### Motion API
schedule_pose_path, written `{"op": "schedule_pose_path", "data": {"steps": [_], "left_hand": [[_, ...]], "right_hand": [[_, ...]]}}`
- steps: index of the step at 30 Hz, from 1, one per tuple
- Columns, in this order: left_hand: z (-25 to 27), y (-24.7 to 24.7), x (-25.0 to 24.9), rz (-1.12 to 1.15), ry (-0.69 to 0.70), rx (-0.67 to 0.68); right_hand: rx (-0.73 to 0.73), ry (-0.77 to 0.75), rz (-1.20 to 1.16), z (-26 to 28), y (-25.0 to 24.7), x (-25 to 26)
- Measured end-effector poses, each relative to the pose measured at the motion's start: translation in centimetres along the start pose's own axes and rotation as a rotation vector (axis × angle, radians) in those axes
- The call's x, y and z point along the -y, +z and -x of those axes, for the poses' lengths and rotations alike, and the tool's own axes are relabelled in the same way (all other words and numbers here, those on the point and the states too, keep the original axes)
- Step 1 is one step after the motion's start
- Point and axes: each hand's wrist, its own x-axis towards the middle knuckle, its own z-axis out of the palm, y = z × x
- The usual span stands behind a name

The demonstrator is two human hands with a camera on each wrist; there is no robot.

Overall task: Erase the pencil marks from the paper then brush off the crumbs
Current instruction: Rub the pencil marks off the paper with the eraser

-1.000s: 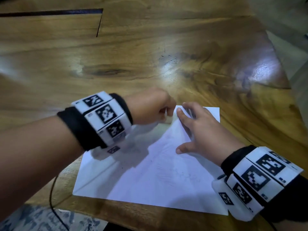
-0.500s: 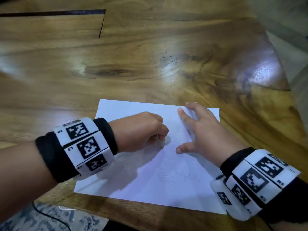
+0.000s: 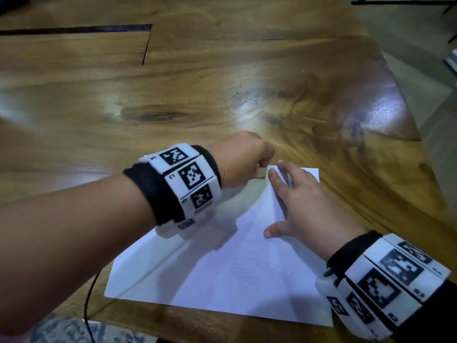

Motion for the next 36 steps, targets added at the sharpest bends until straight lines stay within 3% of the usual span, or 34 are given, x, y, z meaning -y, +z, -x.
{"op": "schedule_pose_path", "data": {"steps": [5,8,13,15,23,30,36], "left_hand": [[4.7,1.7,0.3,0.066,0.201,0.138],[6.3,2.3,0.6,0.078,0.209,0.226],[1.8,0.6,1.5,0.067,0.075,-0.035],[0.6,0.4,1.3,0.046,0.039,-0.06],[5.3,1.9,1.2,0.084,0.203,0.195],[0.6,0.6,0.8,0.043,0.059,-0.009],[6.0,2.3,0.5,0.107,0.241,0.195]], "right_hand": [[-0.005,-0.004,-0.008,0.2,-0.1,0.0],[0.006,-0.012,-0.002,0.3,-0.2,0.0],[-0.003,-0.009,0.002,0.2,-0.2,0.0],[-0.002,-0.008,-0.001,0.1,-0.1,0.0],[-0.004,-0.01,-0.008,0.3,-0.1,-0.1],[-0.029,-0.015,-0.006,0.1,0.2,-0.2],[-0.022,-0.008,-0.012,0.1,0.2,-0.2]]}}
